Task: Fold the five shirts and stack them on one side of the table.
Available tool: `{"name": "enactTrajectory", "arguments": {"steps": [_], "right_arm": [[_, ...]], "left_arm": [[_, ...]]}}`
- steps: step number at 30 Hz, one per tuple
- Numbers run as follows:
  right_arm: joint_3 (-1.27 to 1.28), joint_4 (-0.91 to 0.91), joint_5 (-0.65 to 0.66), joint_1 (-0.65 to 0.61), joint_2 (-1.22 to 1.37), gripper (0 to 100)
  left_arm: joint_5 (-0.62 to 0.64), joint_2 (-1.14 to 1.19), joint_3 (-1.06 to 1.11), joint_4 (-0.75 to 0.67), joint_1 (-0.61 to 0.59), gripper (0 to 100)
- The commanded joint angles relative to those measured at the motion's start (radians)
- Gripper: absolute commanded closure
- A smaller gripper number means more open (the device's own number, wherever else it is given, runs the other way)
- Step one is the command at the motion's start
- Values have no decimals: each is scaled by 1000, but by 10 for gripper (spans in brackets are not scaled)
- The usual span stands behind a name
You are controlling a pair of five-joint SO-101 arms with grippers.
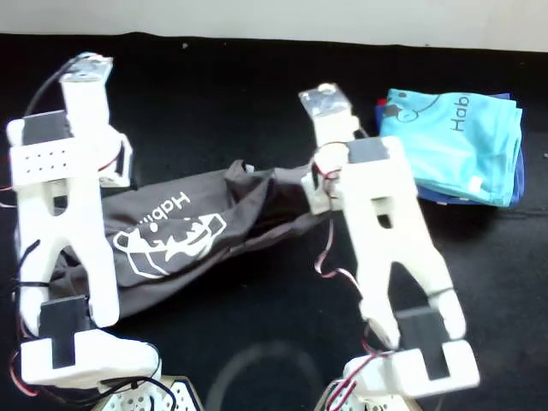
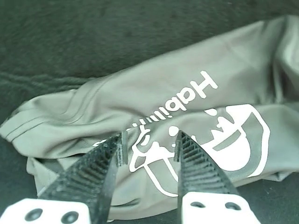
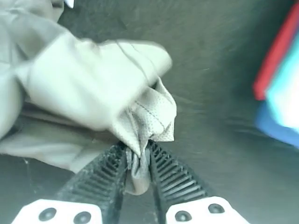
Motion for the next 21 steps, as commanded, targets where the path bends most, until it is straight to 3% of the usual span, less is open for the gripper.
{"name": "enactTrajectory", "arguments": {"steps": [1, 10, 21], "right_arm": [[-124, 16, 77, 102, -142, 993], [-496, 24, 180, 214, -159, 993], [-843, 447, 180, 140, -165, 992]], "left_arm": [[8, -2, -7, -14, 53, 825], [8, -2, -15, -8, 70, 825], [11, -2, -110, -6, 68, 825]]}}
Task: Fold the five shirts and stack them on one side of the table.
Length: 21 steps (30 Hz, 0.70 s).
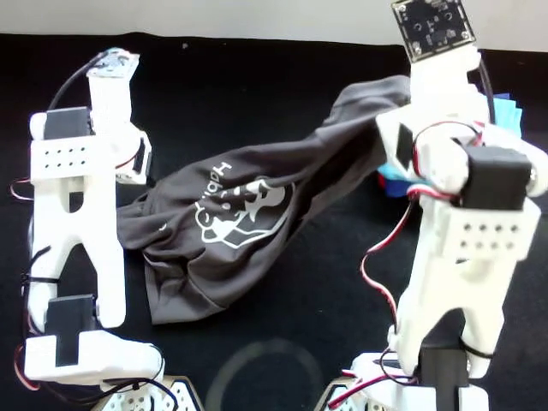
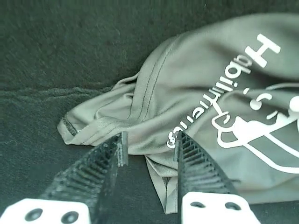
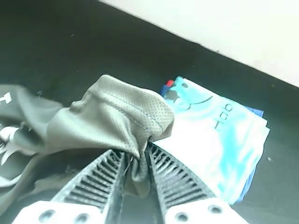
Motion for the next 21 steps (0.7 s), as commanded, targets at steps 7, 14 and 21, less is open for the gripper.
{"name": "enactTrajectory", "arguments": {"steps": [7, 14, 21], "right_arm": [[30, 94, 5, -81, -194, 992], [664, 88, -25, -136, -615, 992], [1159, 31, -25, -134, -935, 992]], "left_arm": [[11, -5, -231, 117, 36, 822], [11, -1, -337, 192, 157, 822], [11, 259, -364, 135, 294, 823]]}}
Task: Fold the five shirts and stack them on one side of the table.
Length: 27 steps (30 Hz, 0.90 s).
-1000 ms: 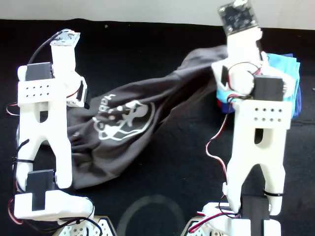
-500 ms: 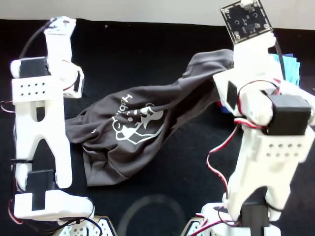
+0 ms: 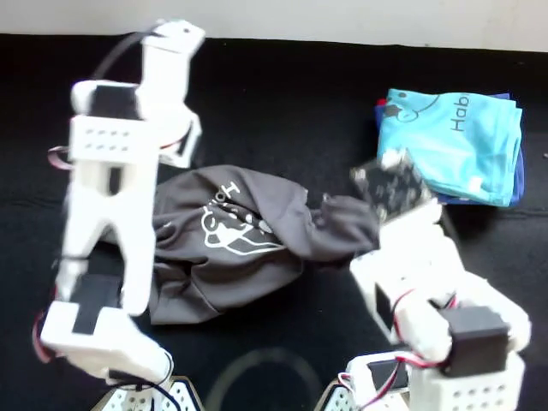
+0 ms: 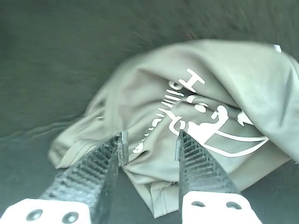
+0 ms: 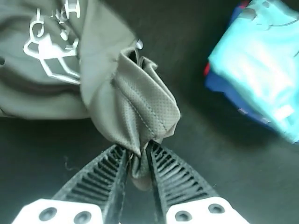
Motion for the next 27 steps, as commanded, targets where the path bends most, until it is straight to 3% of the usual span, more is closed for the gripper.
{"name": "enactTrajectory", "arguments": {"steps": [1, 7, 16, 21, 25, 27], "right_arm": [[220, -16, -12, -5, -133, 992], [460, -38, -12, 7, -277, 992], [469, -45, 92, 211, -288, 992], [469, -48, 137, 274, -288, 992], [469, -58, 141, 272, -283, 992], [486, -96, 138, 272, -283, 992]], "left_arm": [[11, 139, -73, -23, 68, 823], [9, 358, -364, -21, 159, 822], [3, 661, -562, -31, 318, 822], [2, 843, -634, 17, 306, 834], [2, 894, -727, 141, 239, 1000], [2, 895, -768, 196, 188, 982]]}}
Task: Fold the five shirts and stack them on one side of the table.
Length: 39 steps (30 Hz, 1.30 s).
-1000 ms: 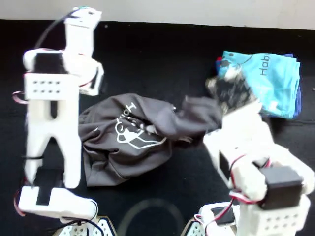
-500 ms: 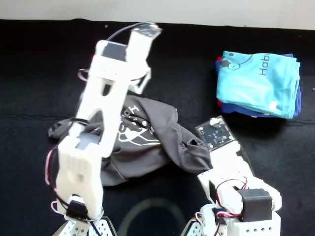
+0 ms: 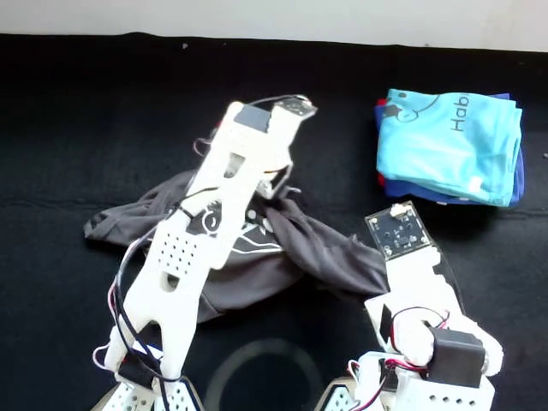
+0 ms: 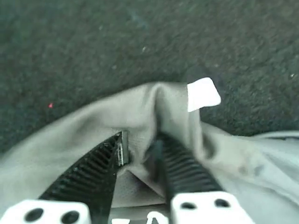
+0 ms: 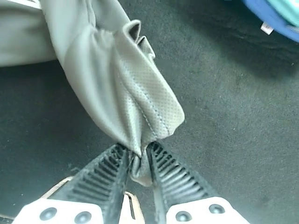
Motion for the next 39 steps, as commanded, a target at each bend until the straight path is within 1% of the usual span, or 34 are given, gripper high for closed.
{"name": "enactTrajectory", "arguments": {"steps": [1, 5, 9, 11, 14, 17, 19, 23, 26, 30, 34, 37, 39], "right_arm": [[30, -70, 9, 10, -2, 992], [120, -180, 6, 10, 1, 992], [157, -292, -15, 4, 16, 992], [133, -337, -51, -13, 77, 992], [-4, -374, -84, -42, 252, 992], [-251, -377, -117, -45, 470, 992], [-440, -367, -118, -45, 601, 992], [-855, -286, -114, -47, 840, 992], [-1167, -231, -110, -44, 1012, 992], [-1593, -134, -71, -44, 1250, 992], [-1979, -39, -71, -42, 1451, 992], [-2169, 16, -71, -42, 1508, 992], [-2219, 47, -75, -42, 1500, 992]], "left_arm": [[3, -10, -87, 86, -104, 995], [3, -54, -87, 91, -237, 991], [5, -177, 30, 92, -334, 991], [5, -271, 127, 92, -363, 991], [5, -444, 272, 92, -377, 991], [5, -636, 354, 91, -374, 991], [5, -751, 361, 89, -369, 991], [6, -932, 360, 81, -358, 991], [8, -1004, 360, 63, -340, 991], [11, -1070, 358, -14, -312, 991], [95, -1129, 358, -81, -294, 991], [149, -1165, 358, -103, -292, 991], [183, -1187, 358, -97, -297, 991]]}}
